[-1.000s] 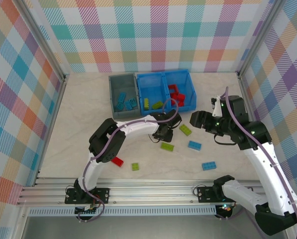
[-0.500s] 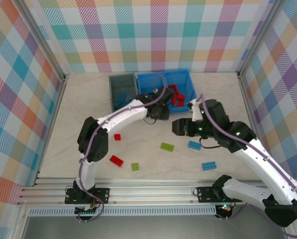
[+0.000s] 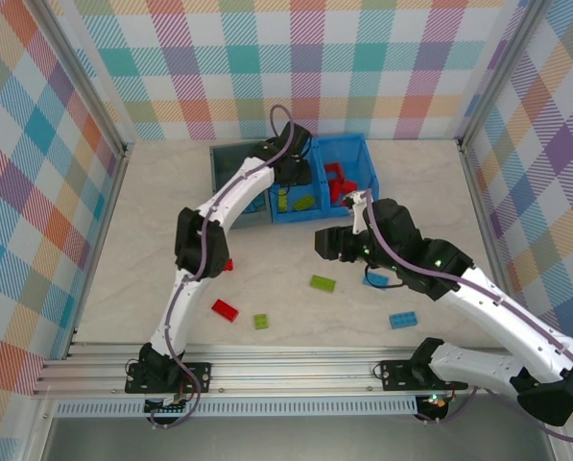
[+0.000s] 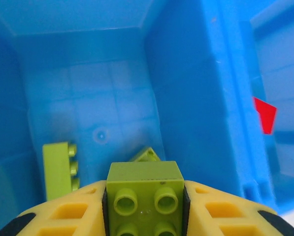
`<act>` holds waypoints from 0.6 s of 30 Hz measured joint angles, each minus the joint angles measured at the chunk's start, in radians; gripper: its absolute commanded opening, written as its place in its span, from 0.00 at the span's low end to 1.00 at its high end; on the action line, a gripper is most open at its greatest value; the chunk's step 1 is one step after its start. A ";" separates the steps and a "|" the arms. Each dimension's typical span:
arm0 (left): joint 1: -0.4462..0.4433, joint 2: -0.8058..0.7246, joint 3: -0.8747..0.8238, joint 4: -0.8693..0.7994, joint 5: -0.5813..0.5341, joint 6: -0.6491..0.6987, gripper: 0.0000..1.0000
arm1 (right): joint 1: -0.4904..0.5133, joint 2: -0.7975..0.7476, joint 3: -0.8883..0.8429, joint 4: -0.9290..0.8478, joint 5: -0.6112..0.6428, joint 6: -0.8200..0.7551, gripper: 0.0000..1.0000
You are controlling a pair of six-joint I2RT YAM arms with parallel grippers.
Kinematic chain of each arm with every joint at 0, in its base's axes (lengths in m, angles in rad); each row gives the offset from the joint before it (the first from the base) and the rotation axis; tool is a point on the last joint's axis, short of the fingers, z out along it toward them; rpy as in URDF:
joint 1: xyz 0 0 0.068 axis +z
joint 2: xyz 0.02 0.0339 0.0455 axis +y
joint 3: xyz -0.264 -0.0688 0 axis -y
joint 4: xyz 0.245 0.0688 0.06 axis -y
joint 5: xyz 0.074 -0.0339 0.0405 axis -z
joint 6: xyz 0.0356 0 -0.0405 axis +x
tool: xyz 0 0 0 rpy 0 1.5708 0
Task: Sort the legos into containers by color
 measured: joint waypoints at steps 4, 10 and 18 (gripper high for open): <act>0.017 0.089 0.067 -0.013 0.018 0.000 0.43 | 0.005 0.003 0.000 0.004 0.005 0.004 0.67; 0.025 0.116 0.068 -0.028 0.037 0.000 0.62 | 0.006 0.018 -0.003 0.011 0.003 0.016 0.67; 0.024 0.090 0.073 -0.036 0.063 -0.008 0.63 | 0.009 0.042 -0.010 0.009 0.004 0.019 0.67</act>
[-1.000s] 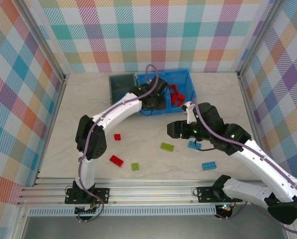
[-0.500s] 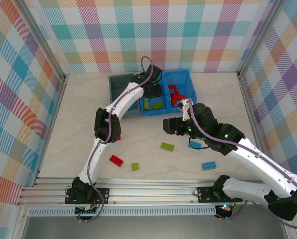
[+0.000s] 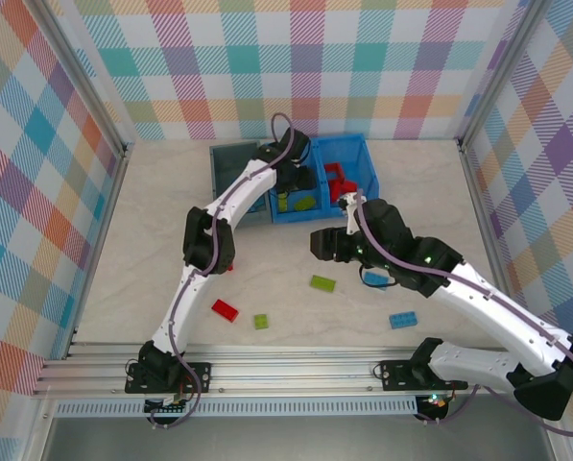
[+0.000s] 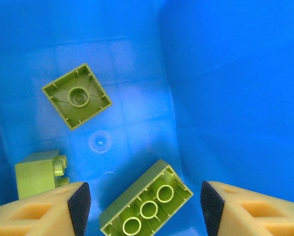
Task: Sort the legos into containers by color
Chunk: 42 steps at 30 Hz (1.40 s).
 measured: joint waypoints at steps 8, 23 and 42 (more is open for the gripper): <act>-0.018 -0.470 -0.313 0.006 -0.092 -0.055 0.68 | 0.078 0.164 0.022 -0.005 0.000 0.008 0.68; -0.032 -1.871 -1.338 -0.153 -0.290 -0.276 0.75 | 0.290 0.946 0.627 -0.047 0.027 0.131 0.84; -0.033 -2.249 -1.471 -0.330 -0.208 -0.334 0.76 | 0.262 1.500 1.222 -0.358 0.123 0.272 0.59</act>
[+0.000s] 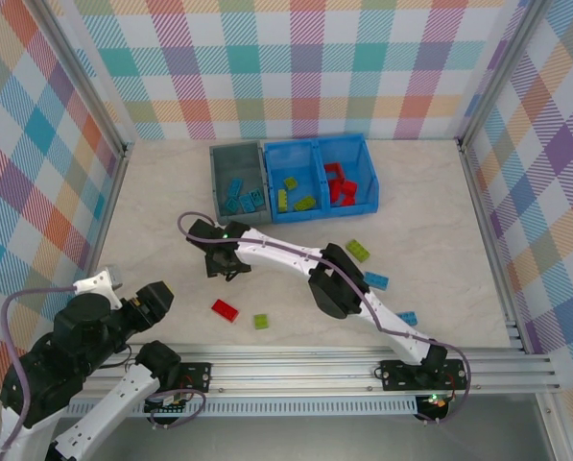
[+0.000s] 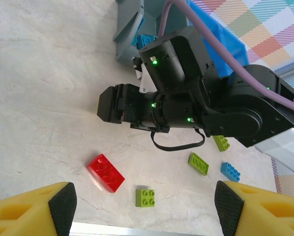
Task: Sort the legos into containers by color
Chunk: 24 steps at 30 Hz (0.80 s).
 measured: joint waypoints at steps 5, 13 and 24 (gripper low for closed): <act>0.000 0.000 -0.013 0.002 0.016 0.000 0.76 | -0.006 0.011 0.019 -0.006 0.000 0.002 0.52; 0.000 0.000 -0.030 0.009 0.053 0.002 0.76 | -0.008 0.019 0.071 -0.012 0.000 -0.004 0.29; 0.000 0.075 -0.034 0.080 0.138 0.002 0.76 | -0.017 -0.192 -0.159 0.037 0.068 -0.039 0.25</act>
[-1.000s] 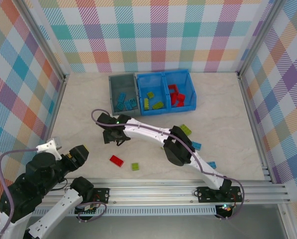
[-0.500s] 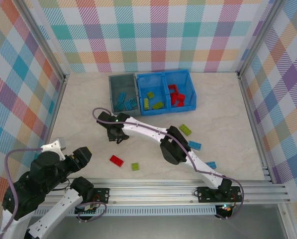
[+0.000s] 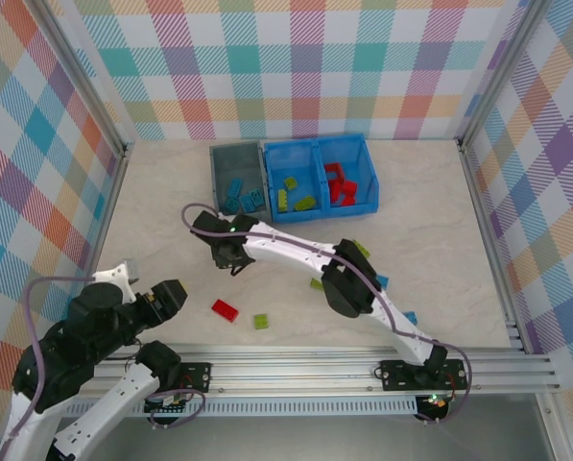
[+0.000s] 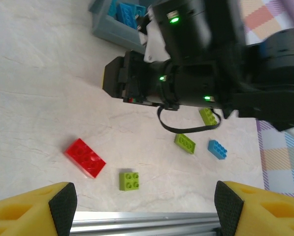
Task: Sort the legos into containers by color
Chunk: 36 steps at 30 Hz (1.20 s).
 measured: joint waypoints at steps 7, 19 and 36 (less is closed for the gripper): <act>-0.002 0.183 -0.044 0.279 0.147 -0.055 0.75 | -0.116 -0.428 -0.269 0.063 0.037 -0.075 0.25; -0.327 0.808 0.085 0.723 0.054 -0.006 0.74 | -0.615 -0.489 -0.336 0.094 0.057 -0.241 0.25; -0.413 1.172 0.266 0.872 -0.094 0.137 0.73 | -0.716 0.151 0.370 -0.100 0.124 -0.199 0.33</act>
